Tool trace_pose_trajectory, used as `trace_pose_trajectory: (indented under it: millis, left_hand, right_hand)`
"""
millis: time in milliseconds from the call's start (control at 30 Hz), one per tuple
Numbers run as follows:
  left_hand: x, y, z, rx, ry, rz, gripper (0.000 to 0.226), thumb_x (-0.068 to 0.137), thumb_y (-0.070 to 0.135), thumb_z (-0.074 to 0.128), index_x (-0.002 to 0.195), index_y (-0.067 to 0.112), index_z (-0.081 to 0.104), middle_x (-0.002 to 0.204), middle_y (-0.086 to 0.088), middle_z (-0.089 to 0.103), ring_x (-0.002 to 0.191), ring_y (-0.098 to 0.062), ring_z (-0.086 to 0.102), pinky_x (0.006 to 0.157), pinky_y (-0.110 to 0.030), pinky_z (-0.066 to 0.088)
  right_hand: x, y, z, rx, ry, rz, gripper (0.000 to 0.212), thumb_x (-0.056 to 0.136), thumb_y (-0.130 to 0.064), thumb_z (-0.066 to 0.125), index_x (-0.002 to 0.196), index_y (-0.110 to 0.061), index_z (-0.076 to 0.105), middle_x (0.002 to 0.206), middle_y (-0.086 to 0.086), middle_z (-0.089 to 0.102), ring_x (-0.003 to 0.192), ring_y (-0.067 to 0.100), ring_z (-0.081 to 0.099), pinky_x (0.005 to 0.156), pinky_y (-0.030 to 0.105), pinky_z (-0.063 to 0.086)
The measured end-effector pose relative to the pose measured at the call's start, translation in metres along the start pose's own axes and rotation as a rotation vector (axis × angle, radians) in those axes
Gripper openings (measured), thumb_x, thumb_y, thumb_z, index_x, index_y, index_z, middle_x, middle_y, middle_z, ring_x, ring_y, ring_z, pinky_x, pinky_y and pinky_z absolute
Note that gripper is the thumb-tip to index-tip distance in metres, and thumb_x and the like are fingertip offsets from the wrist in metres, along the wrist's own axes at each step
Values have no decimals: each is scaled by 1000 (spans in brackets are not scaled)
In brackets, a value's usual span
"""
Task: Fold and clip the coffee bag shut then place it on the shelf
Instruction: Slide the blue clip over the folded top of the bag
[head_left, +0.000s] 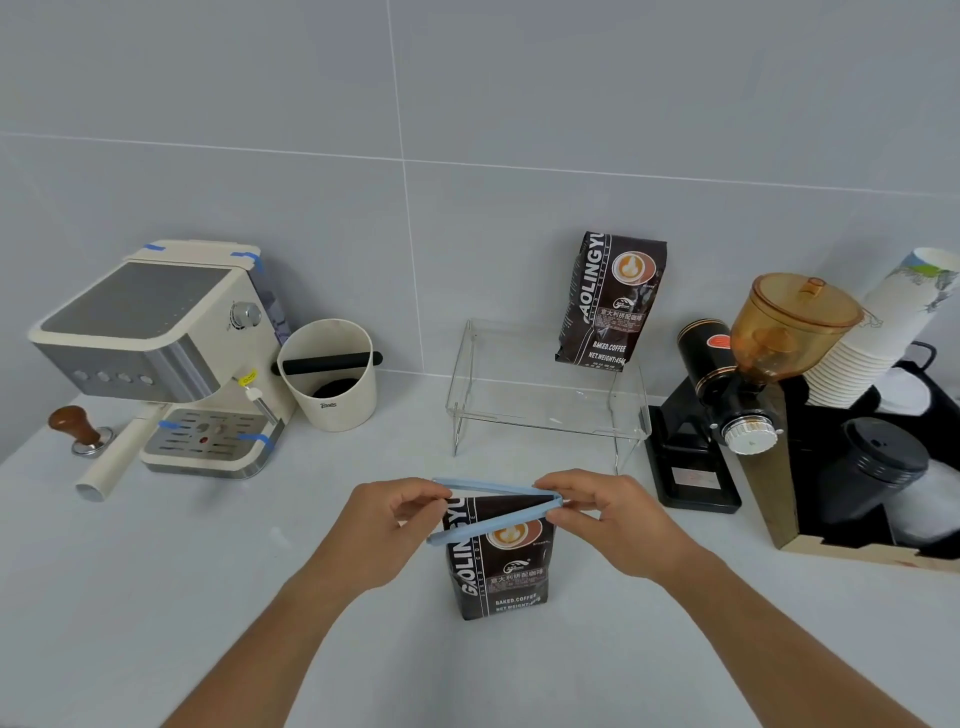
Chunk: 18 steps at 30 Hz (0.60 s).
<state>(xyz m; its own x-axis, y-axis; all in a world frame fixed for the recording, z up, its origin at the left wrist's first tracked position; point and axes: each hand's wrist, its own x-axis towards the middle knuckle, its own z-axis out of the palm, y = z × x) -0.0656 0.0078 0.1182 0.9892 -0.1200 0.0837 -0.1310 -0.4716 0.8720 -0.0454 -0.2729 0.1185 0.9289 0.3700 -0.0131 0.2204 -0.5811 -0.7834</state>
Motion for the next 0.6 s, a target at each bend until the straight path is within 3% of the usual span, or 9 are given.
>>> trace_pose_trajectory:
  millis: [233,467,600]
  left_hand:
    - [6,1,1,210,14,75,15,86,9,70,93,20,78,78,14,73,78,0,68,74,-16,56]
    - [2,1,5,261,69,195,14,85,8,71,95,17,77,84,6,77,77,-3,68,72,-12,53]
    - [-3,2,2,324,73,277,14,85,8,70,95,16,76,82,4,76,70,-5,66,68,-17,52]
  right_hand:
    - [-1,-5,7,51,52,15,43,85,-25,71,98,-64,57,102,-37,64,103,-15,59,83,14,53]
    - [-1,-8,12,39,85,-1,34,84,-23,73,101,-51,66,102,-31,66,102,-5,64,88,28,57]
    - [-2,-6,15,51,124,-10,38,84,-23,72,94,-58,62,98,-31,68,100,0,65,86,27,58]
